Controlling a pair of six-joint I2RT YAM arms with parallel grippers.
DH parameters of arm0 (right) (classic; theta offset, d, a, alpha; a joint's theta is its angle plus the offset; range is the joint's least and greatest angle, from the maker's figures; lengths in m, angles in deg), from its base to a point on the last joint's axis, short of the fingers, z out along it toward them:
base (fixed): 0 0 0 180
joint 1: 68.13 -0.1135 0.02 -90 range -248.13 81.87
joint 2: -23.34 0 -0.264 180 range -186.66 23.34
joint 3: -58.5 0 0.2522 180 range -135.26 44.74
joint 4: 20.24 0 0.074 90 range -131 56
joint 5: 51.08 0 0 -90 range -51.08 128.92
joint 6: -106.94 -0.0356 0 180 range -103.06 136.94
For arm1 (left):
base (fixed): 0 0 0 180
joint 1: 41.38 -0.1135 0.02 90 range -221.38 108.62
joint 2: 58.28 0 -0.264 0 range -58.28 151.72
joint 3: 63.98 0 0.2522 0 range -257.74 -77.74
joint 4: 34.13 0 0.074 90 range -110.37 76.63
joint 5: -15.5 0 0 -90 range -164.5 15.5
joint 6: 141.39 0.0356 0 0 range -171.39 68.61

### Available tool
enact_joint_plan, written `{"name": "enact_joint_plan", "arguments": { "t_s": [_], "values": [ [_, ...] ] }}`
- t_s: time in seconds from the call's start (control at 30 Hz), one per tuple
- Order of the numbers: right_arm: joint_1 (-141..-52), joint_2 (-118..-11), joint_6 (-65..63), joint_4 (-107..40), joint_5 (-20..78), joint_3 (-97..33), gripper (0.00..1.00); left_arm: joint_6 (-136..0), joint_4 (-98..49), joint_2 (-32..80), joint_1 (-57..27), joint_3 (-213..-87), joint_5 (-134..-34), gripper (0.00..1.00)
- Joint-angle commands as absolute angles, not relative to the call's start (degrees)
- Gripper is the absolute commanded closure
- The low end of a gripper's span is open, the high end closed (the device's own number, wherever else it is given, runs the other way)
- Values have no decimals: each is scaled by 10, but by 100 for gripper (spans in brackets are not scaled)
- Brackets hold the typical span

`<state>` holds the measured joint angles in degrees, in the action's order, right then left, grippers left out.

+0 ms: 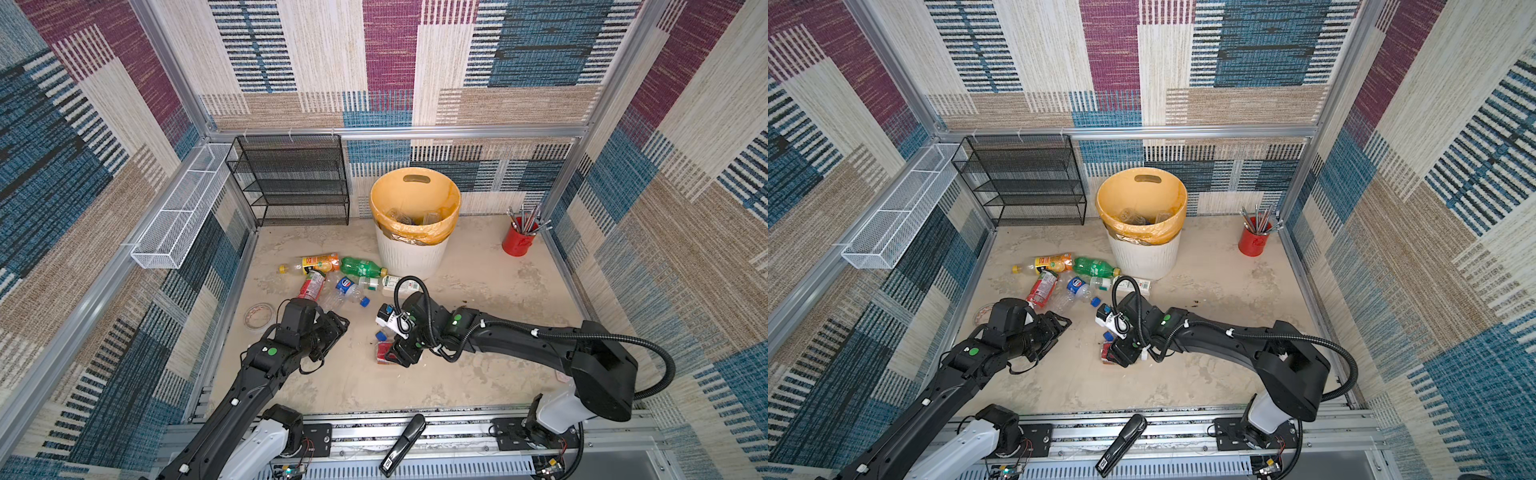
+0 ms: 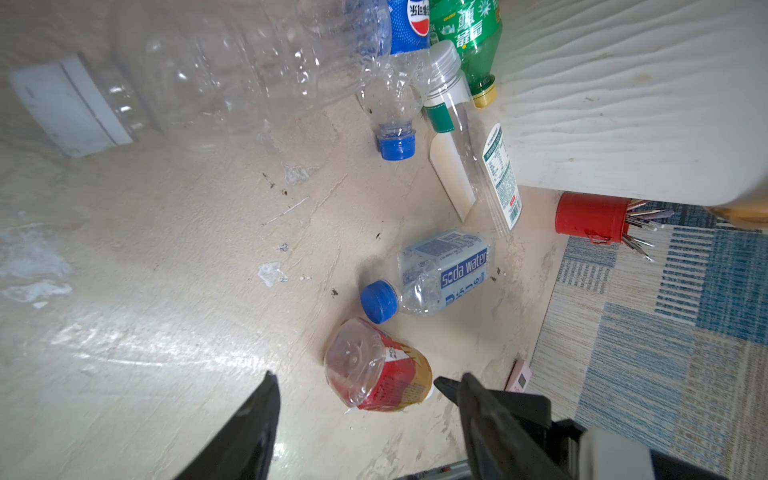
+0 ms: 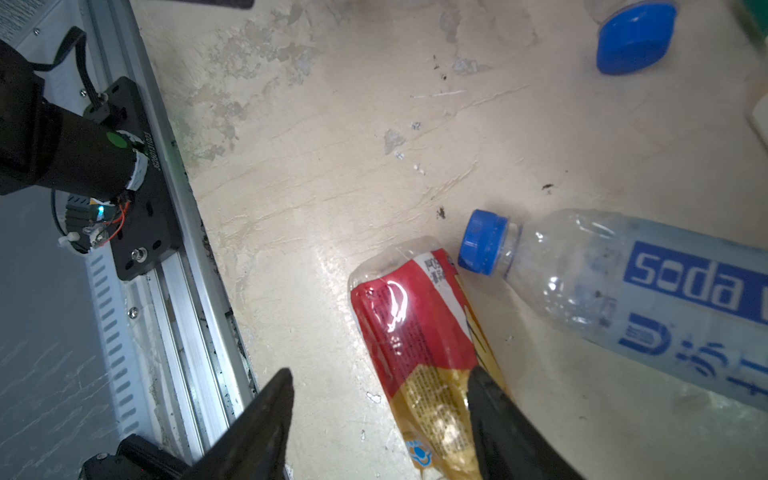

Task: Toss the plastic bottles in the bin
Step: 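Close the right gripper around the red-label bottle near the soda water bottle, then lift the red-label bottle with the right gripper over the bin and release it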

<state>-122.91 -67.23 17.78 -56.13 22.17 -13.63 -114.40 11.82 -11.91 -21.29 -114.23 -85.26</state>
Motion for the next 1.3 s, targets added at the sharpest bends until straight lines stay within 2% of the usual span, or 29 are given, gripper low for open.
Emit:
{"name": "enact_joint_plan", "arguments": {
  "t_s": [0.0,0.4,0.83,0.97,1.1,1.27],
  "values": [
    [-1230,-694,203,-585,233,-156,31,-1148,118,-128,-219,-1136,-862,31],
    [-1234,-750,208,-610,243,-188,29,-1155,132,-156,-232,-1119,-865,31],
    [-1252,-765,206,-611,264,-165,26,-1159,136,-166,-238,-1112,-868,31],
    [-1251,-768,201,-616,265,-164,32,-1160,134,-164,-240,-1111,-868,31],
    [-1251,-768,189,-621,269,-165,47,-1161,132,-164,-242,-1110,-870,31],
    [-1250,-728,162,-601,277,-145,49,-1161,132,-163,-243,-1111,-870,31]
  ]
}}
